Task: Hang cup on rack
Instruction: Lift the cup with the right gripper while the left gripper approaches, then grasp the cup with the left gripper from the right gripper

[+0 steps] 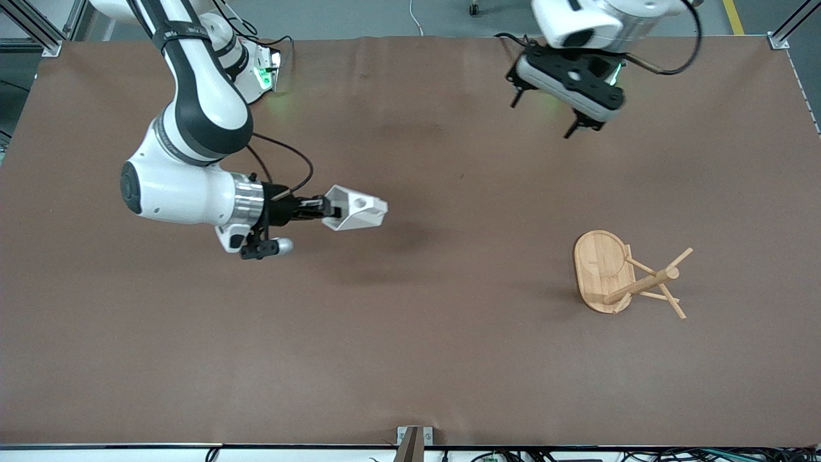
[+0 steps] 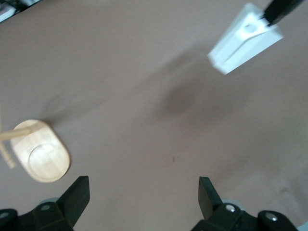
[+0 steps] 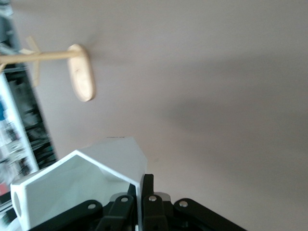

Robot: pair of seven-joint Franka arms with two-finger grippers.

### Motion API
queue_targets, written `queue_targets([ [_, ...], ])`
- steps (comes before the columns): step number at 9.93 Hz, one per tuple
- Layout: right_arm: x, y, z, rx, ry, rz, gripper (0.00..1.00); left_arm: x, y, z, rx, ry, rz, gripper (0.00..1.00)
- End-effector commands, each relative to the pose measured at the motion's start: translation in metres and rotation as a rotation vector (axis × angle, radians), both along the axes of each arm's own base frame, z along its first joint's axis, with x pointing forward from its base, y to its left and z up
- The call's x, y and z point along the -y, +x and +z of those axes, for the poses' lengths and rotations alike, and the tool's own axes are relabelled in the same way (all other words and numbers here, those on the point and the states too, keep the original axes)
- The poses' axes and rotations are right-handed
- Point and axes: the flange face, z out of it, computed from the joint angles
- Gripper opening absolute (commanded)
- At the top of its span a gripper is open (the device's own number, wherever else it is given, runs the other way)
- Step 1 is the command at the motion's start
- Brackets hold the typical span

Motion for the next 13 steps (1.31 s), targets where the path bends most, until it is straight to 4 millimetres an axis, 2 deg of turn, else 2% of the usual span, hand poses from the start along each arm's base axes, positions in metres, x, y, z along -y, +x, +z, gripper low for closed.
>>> queue_targets([
  [1, -0.017, -0.015, 0.003, -0.026, 0.159, 0.002, 0.01, 0.037, -0.001, -0.03, -0.015, -0.004, -0.071, 1.0],
  [3, -0.029, -0.028, -0.009, -0.037, 0.232, 0.026, 0.01, 0.07, -0.009, -0.044, 0.003, -0.025, -0.124, 1.0],
  [6, -0.038, -0.035, -0.006, -0.078, 0.29, 0.035, 0.01, 0.102, -0.018, -0.062, 0.06, 0.006, -0.281, 1.0],
  [9, -0.046, -0.038, -0.002, -0.095, 0.336, 0.017, 0.01, 0.121, -0.013, -0.085, 0.09, -0.016, -0.479, 1.0],
  [13, -0.045, -0.051, 0.01, -0.12, 0.359, 0.06, 0.01, 0.133, -0.005, -0.123, 0.075, -0.054, -0.558, 1.0],
])
